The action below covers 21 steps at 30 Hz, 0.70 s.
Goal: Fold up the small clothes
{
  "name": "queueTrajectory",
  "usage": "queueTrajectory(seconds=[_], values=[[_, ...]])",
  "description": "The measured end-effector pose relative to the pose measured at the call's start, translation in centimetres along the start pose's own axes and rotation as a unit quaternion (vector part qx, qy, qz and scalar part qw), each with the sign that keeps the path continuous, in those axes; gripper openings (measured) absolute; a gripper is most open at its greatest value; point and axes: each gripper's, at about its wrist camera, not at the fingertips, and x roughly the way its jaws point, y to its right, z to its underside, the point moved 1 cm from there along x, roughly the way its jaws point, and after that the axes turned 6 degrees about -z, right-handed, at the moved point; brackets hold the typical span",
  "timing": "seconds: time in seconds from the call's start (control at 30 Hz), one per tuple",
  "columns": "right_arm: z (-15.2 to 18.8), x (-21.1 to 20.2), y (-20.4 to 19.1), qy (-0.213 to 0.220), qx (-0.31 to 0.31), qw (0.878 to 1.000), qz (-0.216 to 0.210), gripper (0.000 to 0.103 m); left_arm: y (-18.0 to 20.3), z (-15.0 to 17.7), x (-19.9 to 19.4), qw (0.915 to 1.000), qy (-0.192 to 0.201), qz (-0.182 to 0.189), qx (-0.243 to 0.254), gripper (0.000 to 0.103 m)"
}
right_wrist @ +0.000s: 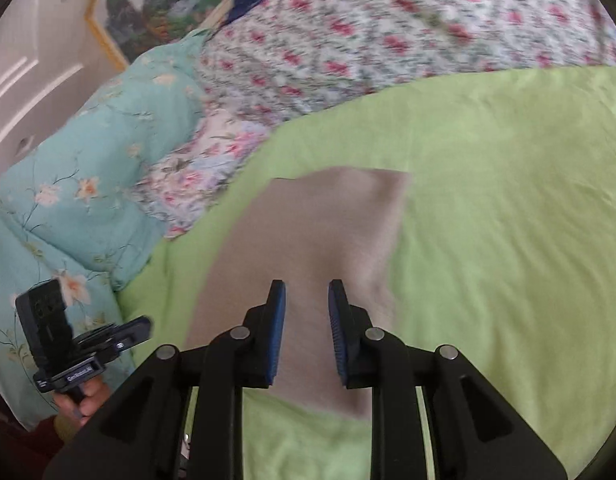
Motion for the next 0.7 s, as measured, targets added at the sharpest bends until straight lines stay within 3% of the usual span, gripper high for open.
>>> queueTrajectory(seconds=[0.07, 0.17, 0.23, 0.3, 0.33, 0.4, 0.47, 0.7], values=[[-0.5, 2.8, 0.5, -0.015, 0.006, 1.000, -0.004, 0.023, 0.2, -1.7, 1.2, 0.9996, 0.019, 0.022, 0.006, 0.013], [-0.7, 6.3, 2.0, -0.038, 0.024, 0.999, 0.002, 0.023, 0.0, -3.0, 4.7, 0.9990, 0.002, 0.044, 0.003, 0.013], [-0.7, 8.4, 4.0, -0.043, 0.037, 0.998, 0.022, 0.015, -0.1, -2.8, 7.0, 0.9987, -0.023, 0.046, 0.003, 0.013], [-0.8, 9.8, 5.5, -0.047, 0.039, 0.997, 0.043, 0.000, -0.3, -1.8, 9.1, 0.9979, -0.053, 0.037, 0.008, 0.009], [-0.8, 10.6, 6.4, -0.048, 0.043, 0.997, 0.049, 0.000, -0.2, -1.1, 9.7, 0.9976, -0.062, 0.030, 0.012, 0.010], [-1.2, 11.1, 7.1, -0.043, 0.056, 0.997, 0.035, 0.000, -0.1, 0.5, 10.7, 0.9970, -0.074, 0.022, 0.012, 0.006], [-1.7, 11.5, 6.7, -0.045, 0.034, 0.997, 0.050, 0.000, 0.3, 1.4, 10.7, 0.9974, -0.070, 0.016, 0.006, 0.006], [-1.5, 10.0, 5.9, -0.047, 0.034, 0.997, 0.053, 0.000, 0.0, 1.6, 10.6, 0.9967, -0.073, 0.023, -0.029, 0.004]])
